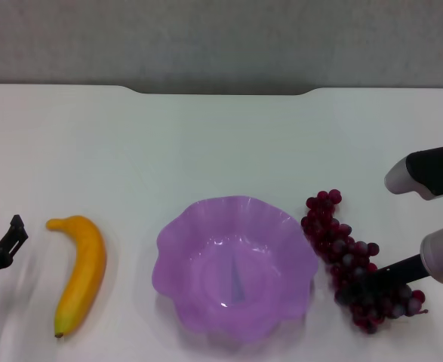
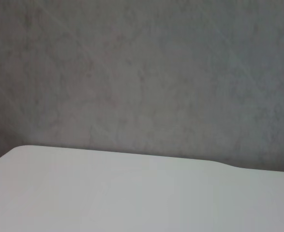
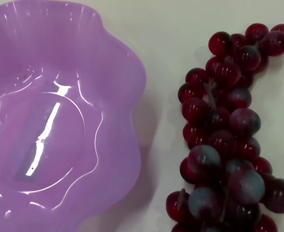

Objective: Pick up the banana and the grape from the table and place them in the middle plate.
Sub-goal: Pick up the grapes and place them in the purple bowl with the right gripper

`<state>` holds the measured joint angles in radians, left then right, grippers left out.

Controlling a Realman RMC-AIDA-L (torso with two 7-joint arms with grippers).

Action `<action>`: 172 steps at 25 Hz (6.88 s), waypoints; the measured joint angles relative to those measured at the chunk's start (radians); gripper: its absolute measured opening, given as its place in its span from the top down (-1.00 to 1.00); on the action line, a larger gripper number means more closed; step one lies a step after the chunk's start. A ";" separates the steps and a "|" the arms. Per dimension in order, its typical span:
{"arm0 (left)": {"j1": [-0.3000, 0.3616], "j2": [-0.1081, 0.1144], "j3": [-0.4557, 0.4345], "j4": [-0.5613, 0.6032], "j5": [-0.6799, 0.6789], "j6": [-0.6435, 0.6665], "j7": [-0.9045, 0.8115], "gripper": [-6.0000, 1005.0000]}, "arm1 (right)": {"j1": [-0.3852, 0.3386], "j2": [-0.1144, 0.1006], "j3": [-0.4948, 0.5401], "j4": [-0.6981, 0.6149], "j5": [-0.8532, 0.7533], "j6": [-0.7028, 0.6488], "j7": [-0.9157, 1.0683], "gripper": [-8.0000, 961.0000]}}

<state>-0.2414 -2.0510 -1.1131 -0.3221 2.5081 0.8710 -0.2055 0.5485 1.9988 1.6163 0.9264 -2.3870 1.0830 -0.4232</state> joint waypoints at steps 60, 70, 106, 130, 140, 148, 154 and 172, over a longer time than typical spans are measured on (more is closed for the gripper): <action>0.001 0.000 -0.004 0.004 0.000 0.001 0.000 -0.81 | -0.289 0.002 -0.106 0.341 0.118 -0.359 -0.157 0.17; 0.002 0.000 -0.004 0.005 0.000 0.002 0.000 -0.81 | -0.329 0.002 -0.080 0.546 0.067 -0.291 -0.138 0.19; -0.006 0.002 -0.004 0.000 -0.002 0.002 0.000 -0.81 | -0.289 0.003 -0.403 0.682 0.001 -0.568 -0.189 0.28; -0.006 0.002 -0.010 0.006 -0.014 0.002 0.000 -0.81 | -0.311 0.003 -0.593 0.451 -0.005 -0.821 -0.189 0.30; -0.008 0.002 -0.010 0.001 -0.014 0.002 0.001 -0.81 | -0.254 0.004 -0.695 0.290 0.002 -0.957 -0.182 0.31; -0.010 0.002 -0.010 0.002 -0.014 0.002 0.002 -0.81 | -0.212 0.006 -0.733 0.183 0.089 -1.032 -0.180 0.32; -0.010 0.002 -0.010 0.001 -0.014 0.002 0.002 -0.81 | -0.188 0.006 -0.769 0.160 0.093 -1.035 -0.180 0.33; -0.010 0.002 -0.010 0.005 -0.014 0.002 0.002 -0.81 | -0.178 0.006 -0.838 0.153 0.093 -1.125 -0.182 -0.50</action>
<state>-0.2516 -2.0494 -1.1229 -0.3176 2.4943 0.8728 -0.2039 0.3708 2.0049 0.7786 1.0790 -2.2941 -0.0417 -0.6049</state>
